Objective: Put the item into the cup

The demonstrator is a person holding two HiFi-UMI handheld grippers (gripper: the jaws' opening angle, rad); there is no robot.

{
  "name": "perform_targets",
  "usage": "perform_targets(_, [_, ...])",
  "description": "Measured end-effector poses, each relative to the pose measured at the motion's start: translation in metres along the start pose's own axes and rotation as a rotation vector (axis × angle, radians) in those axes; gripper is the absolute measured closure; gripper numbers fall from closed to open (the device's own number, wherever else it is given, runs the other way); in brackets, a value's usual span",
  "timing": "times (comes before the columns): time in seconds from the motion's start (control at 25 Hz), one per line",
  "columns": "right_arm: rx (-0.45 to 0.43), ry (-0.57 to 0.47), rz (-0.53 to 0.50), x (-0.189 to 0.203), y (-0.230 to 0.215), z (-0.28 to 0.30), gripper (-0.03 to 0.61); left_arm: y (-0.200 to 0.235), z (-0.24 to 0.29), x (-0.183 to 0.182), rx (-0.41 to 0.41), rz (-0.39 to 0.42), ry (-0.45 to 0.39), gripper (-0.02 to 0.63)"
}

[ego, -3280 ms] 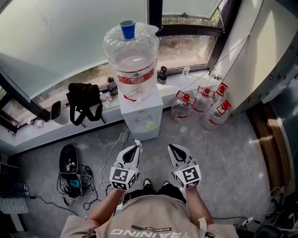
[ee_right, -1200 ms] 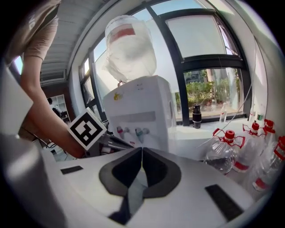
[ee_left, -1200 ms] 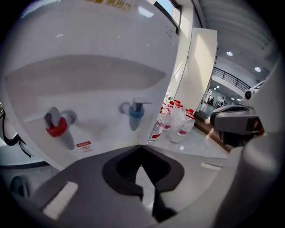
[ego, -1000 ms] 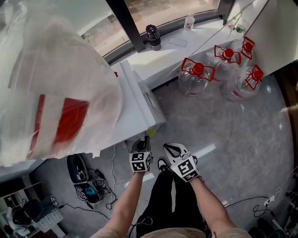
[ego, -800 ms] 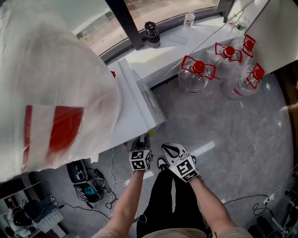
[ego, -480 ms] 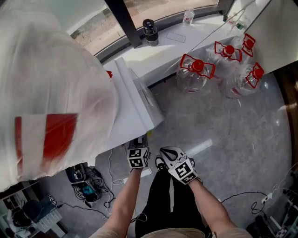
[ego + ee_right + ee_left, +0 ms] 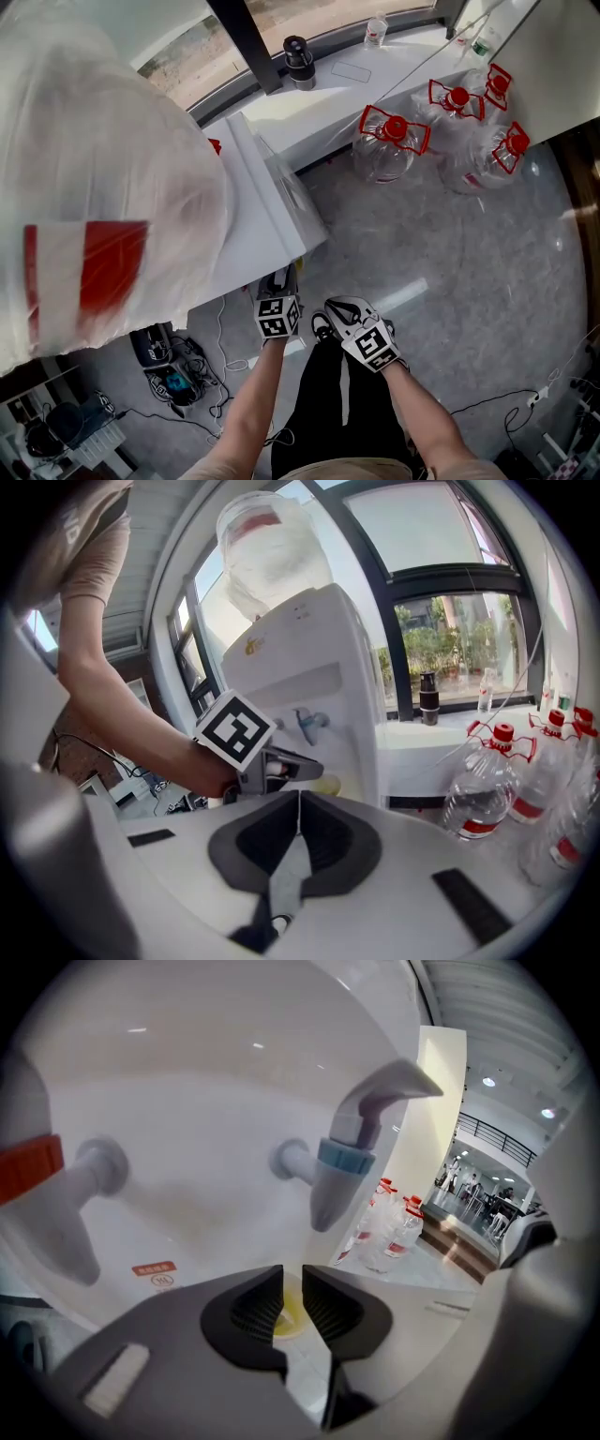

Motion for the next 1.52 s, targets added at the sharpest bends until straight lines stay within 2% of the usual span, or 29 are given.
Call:
perform_targets(0.2, [0.003, -0.035, -0.005, -0.015, 0.006, -0.009, 0.566, -0.006, -0.023, 0.006, -0.029, -0.02, 0.013, 0.566])
perform_targets(0.28, [0.003, -0.044, -0.018, -0.025, 0.013, -0.015, 0.566, -0.016, -0.04, 0.007, -0.015, -0.004, 0.029, 0.606])
perform_targets(0.52, [0.028, -0.082, -0.043, -0.077, 0.043, -0.054, 0.566, -0.05, -0.12, -0.018, 0.045, 0.0, 0.027, 0.606])
perform_targets(0.72, [0.043, -0.129, -0.102, -0.136, 0.061, -0.085, 0.566, -0.068, -0.176, -0.071, 0.05, 0.051, -0.062, 0.606])
perform_targets(0.96, [0.053, -0.138, -0.13, -0.166, 0.085, -0.123, 0.566, -0.082, -0.238, -0.117, 0.015, 0.112, -0.142, 0.606])
perform_targets(1.16, [0.062, -0.217, -0.124, -0.205, 0.102, -0.156, 0.566, -0.079, -0.288, -0.147, -0.035, 0.105, -0.223, 0.606])
perform_targets(1.28, [0.051, -0.266, -0.157, -0.232, 0.112, -0.175, 0.566, -0.079, -0.319, -0.165, -0.07, 0.099, -0.291, 0.606])
perform_targets(1.52, [0.021, -0.389, -0.249, -0.284, 0.144, -0.206, 0.566, -0.072, -0.383, -0.214, -0.166, 0.18, -0.4, 0.606])
Point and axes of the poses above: the fingertips, and each gripper's own axes: z forward along the fingers, y to its left, x out of its underside, the point moved 9 cm from there along -z, backward along the fingers, and after that the axes turned 7 degrees about z, right-handed, at the moved point
